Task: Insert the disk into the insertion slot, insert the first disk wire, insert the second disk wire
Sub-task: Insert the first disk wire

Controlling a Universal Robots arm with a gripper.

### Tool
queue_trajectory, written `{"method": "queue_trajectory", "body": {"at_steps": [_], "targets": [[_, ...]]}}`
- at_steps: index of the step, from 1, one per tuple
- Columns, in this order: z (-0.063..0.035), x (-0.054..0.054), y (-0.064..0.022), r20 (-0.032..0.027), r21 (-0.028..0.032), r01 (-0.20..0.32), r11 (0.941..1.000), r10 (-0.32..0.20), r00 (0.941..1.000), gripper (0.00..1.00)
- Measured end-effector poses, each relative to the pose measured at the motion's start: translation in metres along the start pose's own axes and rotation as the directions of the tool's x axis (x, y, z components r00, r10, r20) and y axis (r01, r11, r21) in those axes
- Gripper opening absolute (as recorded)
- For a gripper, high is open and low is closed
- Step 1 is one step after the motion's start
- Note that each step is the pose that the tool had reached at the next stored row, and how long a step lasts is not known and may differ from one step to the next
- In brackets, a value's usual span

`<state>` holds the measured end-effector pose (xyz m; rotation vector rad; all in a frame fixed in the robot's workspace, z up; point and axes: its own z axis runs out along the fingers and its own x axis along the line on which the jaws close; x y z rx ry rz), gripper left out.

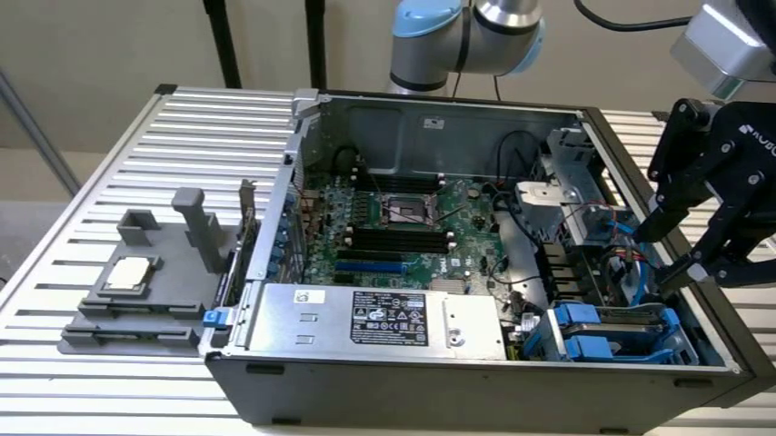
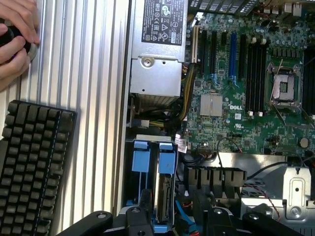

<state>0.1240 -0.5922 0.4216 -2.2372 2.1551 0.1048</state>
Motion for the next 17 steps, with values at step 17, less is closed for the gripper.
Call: {"method": "queue_trajectory", "body": {"at_steps": [17], "targets": [[0.0210, -0.010, -0.0571, 0.0000, -0.0031, 0.001, 1.0000, -0.001, 1.0000, 0.46]]}}
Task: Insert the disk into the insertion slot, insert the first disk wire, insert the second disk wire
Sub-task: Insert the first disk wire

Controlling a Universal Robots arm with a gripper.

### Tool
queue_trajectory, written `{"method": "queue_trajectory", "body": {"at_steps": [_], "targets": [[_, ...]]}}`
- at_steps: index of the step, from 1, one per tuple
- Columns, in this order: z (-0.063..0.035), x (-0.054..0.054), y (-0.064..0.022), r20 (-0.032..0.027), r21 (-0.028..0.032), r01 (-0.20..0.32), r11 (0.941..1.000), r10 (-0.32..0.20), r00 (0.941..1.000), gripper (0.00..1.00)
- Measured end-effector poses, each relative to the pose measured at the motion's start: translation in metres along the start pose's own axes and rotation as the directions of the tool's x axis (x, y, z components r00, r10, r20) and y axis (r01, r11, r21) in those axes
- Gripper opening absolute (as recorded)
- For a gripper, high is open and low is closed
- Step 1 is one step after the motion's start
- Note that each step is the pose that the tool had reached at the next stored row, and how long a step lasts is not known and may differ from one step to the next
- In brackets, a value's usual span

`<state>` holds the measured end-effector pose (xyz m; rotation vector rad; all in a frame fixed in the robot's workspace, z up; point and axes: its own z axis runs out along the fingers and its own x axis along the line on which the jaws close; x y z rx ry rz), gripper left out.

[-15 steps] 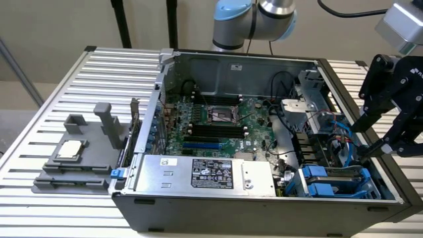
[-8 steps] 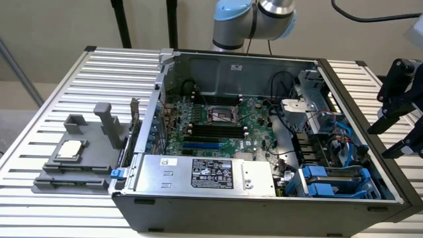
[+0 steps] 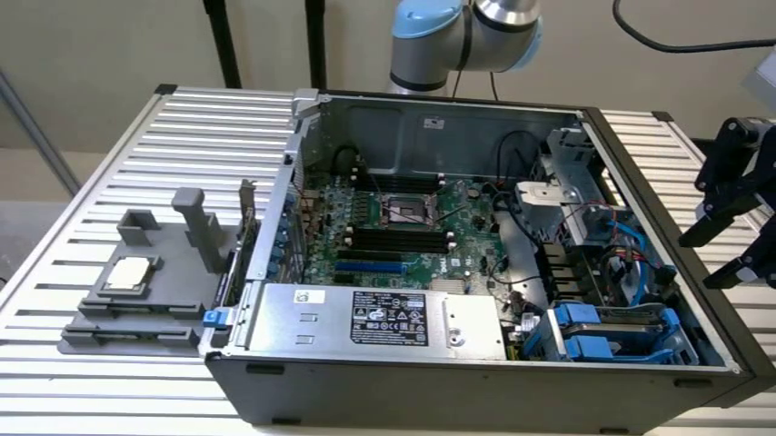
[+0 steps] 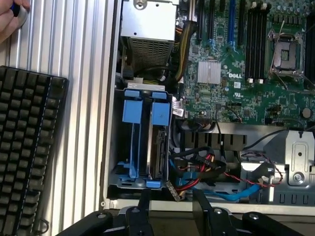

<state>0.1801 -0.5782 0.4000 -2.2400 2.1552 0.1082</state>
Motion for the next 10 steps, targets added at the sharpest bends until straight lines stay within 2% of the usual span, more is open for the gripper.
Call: {"method": "queue_trajectory", "body": {"at_steps": [4, 10], "targets": [[0.0077, -0.002, -0.0003, -0.0003, -0.0003, 0.004, 1.0000, -0.004, 1.0000, 0.46], [0.0184, -0.002, -0.0016, -0.0046, -0.0010, 0.011, 0.9999, -0.011, 0.9999, 0.46]]}}
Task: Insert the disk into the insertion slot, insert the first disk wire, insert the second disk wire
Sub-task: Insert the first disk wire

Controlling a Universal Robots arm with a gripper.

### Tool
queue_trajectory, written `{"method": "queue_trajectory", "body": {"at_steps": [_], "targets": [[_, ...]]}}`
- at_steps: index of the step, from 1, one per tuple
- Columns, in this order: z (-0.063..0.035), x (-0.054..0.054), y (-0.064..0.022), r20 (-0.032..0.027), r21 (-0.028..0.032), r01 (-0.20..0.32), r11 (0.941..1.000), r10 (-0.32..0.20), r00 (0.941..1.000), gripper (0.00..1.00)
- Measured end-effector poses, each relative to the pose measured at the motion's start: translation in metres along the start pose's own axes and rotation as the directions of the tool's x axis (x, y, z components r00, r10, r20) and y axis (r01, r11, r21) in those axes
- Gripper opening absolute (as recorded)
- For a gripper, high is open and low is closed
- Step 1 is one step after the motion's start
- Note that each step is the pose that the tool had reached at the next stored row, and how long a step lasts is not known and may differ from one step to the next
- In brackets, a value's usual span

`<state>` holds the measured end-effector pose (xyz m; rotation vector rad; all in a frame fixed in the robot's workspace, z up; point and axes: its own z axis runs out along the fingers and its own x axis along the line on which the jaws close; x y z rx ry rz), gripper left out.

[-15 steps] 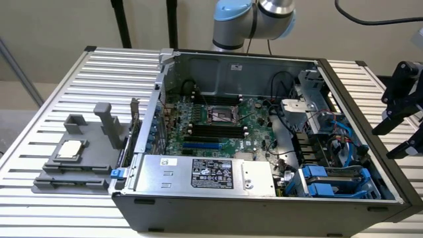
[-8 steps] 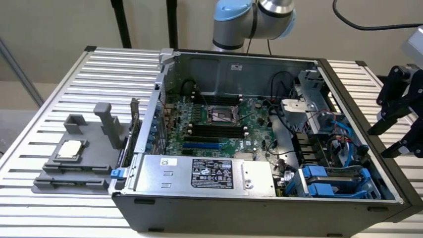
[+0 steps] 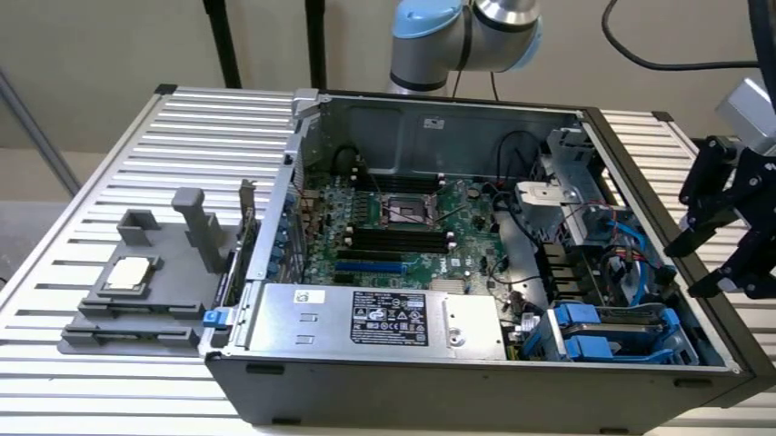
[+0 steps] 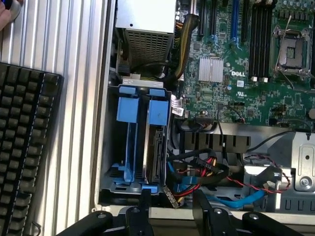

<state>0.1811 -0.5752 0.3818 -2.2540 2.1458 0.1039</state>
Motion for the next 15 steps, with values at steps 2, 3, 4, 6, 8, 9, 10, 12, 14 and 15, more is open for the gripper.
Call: {"method": "queue_trajectory", "body": {"at_steps": [2, 3, 4, 6, 8, 9, 10, 12, 14, 15], "targets": [[0.0035, 0.000, -0.0020, -0.0034, -0.0001, 0.000, 1.0000, 0.000, 1.0000, 0.46], [0.0054, 0.001, -0.0028, -0.0050, -0.0002, 0.000, 1.0000, 0.000, 1.0000, 0.46], [0.0071, 0.001, -0.0032, -0.0066, -0.0003, 0.000, 1.0000, 0.000, 1.0000, 0.46], [0.0104, 0.001, -0.0032, -0.0102, -0.0005, 0.001, 1.0000, -0.001, 0.9999, 0.46], [0.0118, 0.001, -0.0032, -0.0128, -0.0008, 0.004, 1.0000, -0.004, 0.9999, 0.46], [0.0121, 0.001, -0.0026, -0.0129, -0.0011, 0.007, 1.0000, -0.007, 0.9999, 0.46], [0.0122, 0.001, -0.0012, -0.0130, -0.0013, 0.011, 0.9999, -0.011, 0.9999, 0.46], [0.0123, 0.001, 0.0015, -0.0139, -0.0019, 0.018, 0.9998, -0.018, 0.9997, 0.46], [0.0124, 0.001, 0.0036, -0.0143, -0.0025, 0.026, 0.9997, -0.026, 0.9996, 0.46], [0.0125, 0.001, 0.0047, -0.0144, -0.0027, 0.030, 0.9996, -0.030, 0.9995, 0.46]]}}
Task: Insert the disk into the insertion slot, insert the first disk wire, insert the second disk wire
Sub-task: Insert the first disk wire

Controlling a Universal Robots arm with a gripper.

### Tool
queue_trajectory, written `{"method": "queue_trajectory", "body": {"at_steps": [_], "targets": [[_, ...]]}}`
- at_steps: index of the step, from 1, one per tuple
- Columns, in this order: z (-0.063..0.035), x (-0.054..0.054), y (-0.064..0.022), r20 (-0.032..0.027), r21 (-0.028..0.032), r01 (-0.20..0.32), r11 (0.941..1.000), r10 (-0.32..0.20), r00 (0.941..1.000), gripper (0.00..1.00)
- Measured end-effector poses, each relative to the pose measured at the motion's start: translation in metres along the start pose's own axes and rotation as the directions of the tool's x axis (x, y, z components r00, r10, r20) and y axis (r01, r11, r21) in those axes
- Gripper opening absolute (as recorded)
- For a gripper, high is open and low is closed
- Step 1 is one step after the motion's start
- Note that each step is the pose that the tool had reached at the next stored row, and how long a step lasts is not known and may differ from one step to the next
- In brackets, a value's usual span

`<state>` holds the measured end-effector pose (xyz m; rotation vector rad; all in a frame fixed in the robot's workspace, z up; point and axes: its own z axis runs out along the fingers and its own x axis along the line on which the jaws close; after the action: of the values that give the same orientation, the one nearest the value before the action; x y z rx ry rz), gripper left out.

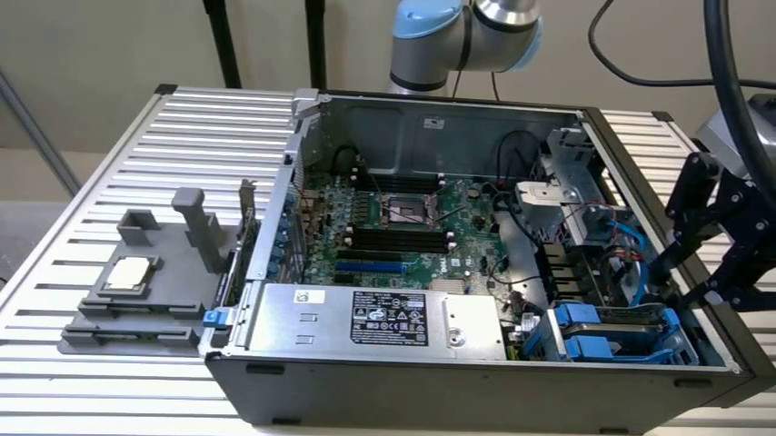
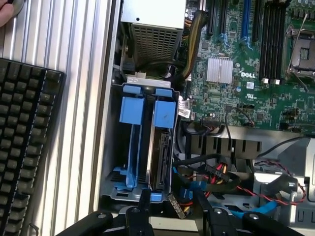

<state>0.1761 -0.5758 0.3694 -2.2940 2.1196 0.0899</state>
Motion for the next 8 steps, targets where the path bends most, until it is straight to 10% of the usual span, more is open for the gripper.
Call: {"method": "queue_trajectory", "body": {"at_steps": [8], "targets": [[0.0007, 0.0006, 0.0069, -0.0012, -0.0019, 0.030, 0.9995, -0.030, 0.9995, 0.46]]}}
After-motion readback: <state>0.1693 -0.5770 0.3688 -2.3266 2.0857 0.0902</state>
